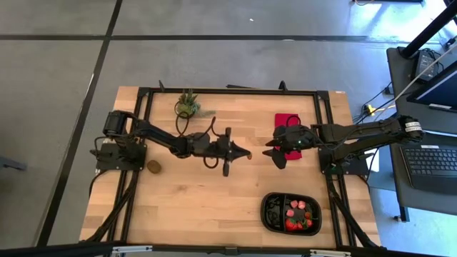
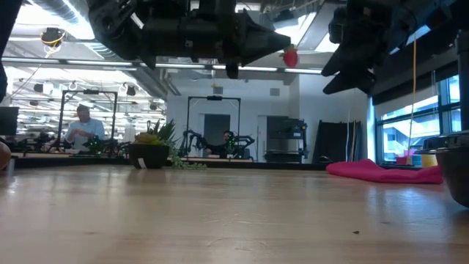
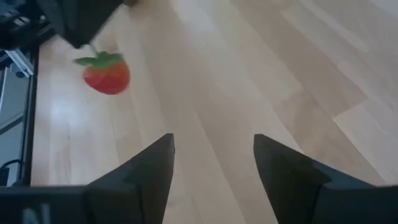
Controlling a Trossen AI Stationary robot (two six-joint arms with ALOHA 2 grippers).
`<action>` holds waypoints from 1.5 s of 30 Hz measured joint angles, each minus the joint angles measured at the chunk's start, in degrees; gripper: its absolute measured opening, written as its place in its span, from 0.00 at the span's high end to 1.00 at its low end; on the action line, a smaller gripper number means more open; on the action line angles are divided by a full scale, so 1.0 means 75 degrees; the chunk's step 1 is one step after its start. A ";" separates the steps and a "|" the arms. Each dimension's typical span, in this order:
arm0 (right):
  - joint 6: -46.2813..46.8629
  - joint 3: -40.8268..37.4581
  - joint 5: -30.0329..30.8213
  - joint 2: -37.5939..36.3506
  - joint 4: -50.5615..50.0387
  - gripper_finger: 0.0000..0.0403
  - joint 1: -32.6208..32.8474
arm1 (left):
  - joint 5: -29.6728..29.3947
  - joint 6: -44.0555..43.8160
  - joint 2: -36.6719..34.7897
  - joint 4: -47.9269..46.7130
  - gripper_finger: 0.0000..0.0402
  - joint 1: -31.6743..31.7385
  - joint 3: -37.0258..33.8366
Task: Pick and placing Produce into tupperware
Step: Put the strawberry into the right of the black bin
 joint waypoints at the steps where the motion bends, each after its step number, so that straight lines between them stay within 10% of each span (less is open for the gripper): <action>1: -0.0074 0.0000 0.0000 0.0000 0.0013 0.45 0.0000 | -0.0006 0.0000 0.0000 0.0017 1.00 0.0009 0.0000; 35: -0.1550 0.0003 -0.0013 0.0099 0.2000 0.45 0.0003 | -0.0095 -0.0073 -0.0003 0.0587 1.00 0.0378 0.0000; 45: -0.1693 0.0000 -0.0061 0.0099 0.2074 0.30 0.0003 | -0.0095 -0.0067 -0.0003 0.0584 1.00 0.0398 0.0000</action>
